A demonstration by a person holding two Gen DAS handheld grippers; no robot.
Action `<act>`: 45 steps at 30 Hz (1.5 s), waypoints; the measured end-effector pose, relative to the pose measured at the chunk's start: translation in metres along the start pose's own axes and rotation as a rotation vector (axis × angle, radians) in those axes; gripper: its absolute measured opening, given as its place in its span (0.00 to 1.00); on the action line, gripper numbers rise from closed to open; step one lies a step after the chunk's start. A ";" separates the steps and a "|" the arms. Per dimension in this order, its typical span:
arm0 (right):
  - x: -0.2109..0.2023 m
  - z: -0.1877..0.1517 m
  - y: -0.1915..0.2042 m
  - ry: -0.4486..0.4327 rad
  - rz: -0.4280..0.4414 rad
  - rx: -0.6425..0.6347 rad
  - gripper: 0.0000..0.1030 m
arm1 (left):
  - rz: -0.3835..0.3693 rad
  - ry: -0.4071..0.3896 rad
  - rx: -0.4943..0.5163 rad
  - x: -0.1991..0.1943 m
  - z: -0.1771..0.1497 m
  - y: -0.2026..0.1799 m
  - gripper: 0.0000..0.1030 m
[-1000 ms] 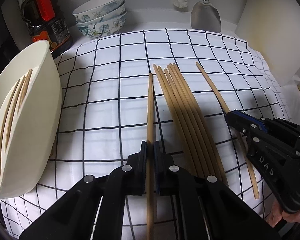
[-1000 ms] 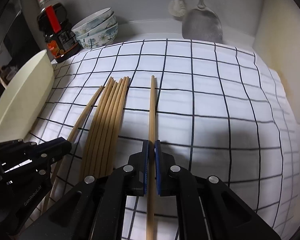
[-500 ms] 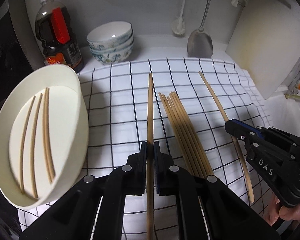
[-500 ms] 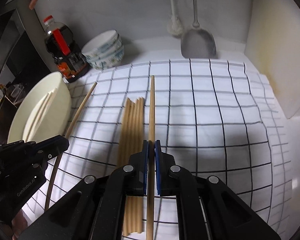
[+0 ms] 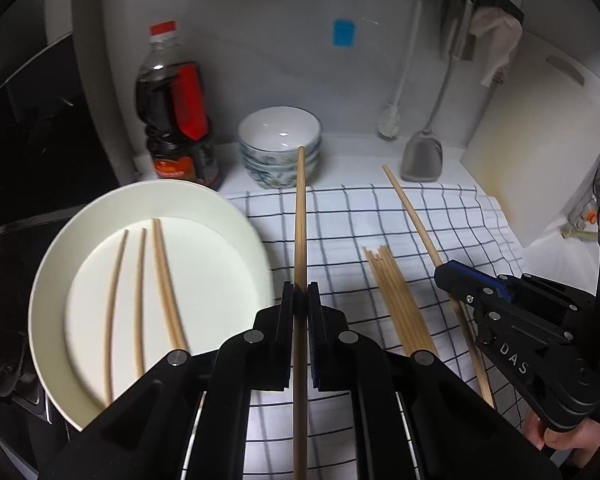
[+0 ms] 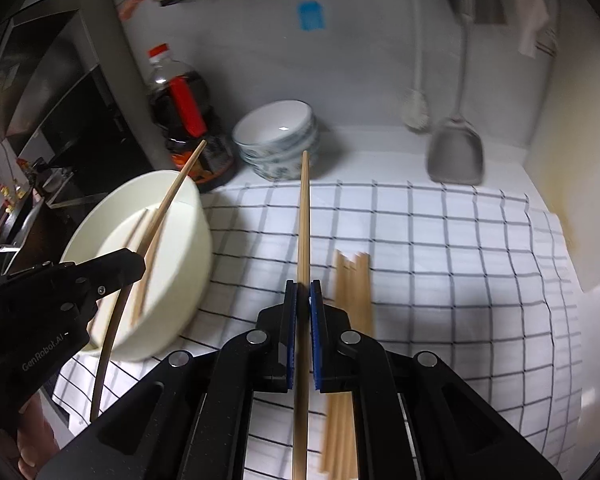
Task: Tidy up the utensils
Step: 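Lift both held chopsticks and carry them over the oval dish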
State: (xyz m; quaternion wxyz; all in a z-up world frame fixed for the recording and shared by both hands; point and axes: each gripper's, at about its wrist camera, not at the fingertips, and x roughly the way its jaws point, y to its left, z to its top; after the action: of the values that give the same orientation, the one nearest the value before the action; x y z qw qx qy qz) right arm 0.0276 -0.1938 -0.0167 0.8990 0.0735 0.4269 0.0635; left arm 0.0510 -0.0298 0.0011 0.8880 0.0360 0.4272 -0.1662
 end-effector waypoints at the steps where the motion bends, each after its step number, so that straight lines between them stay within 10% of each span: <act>1: 0.001 0.004 0.006 -0.003 0.005 -0.008 0.06 | 0.008 -0.006 -0.010 -0.003 0.001 0.009 0.07; 21: 0.055 0.044 0.131 0.037 0.162 -0.127 0.06 | 0.156 -0.002 -0.162 -0.014 -0.007 0.144 0.07; 45: 0.146 0.047 0.180 0.200 0.178 -0.122 0.06 | 0.146 0.126 -0.196 0.060 -0.014 0.192 0.07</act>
State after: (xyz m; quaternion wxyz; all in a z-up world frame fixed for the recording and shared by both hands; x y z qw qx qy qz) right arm 0.1464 0.0053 -0.0645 0.8455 0.0495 0.5017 0.1758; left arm 0.1376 0.1381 -0.0689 0.8684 -0.0097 0.4925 -0.0562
